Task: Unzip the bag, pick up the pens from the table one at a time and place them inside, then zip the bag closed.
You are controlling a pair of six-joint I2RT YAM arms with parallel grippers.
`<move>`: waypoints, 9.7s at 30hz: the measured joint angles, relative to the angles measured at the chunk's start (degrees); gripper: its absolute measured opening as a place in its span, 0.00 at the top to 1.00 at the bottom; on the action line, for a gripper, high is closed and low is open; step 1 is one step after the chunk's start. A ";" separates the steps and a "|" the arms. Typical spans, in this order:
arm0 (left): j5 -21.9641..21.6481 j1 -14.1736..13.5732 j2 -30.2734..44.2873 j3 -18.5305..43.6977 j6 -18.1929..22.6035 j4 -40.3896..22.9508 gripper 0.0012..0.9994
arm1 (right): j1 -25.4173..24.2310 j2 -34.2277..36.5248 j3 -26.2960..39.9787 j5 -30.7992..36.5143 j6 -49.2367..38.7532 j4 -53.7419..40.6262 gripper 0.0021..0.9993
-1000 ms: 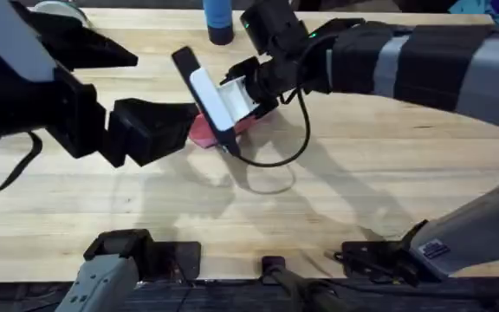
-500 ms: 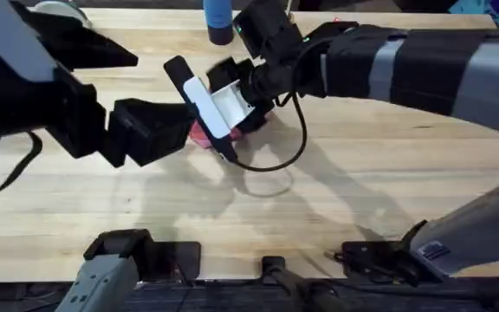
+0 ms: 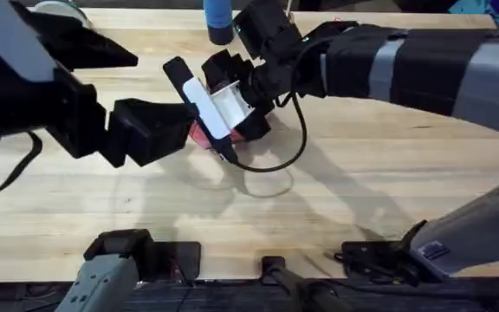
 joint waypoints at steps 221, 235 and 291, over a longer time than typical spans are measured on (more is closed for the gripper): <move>11.45 21.31 11.15 -33.46 39.74 9.38 0.01 | 13.14 0.87 0.39 19.54 119.68 4.79 0.97; 11.50 21.32 11.15 -33.46 39.74 9.77 0.01 | 10.49 -7.28 0.37 19.10 115.03 0.84 0.97; 10.35 21.31 11.15 -33.46 40.15 14.87 0.00 | 15.74 -8.92 0.37 15.84 113.38 -6.42 0.00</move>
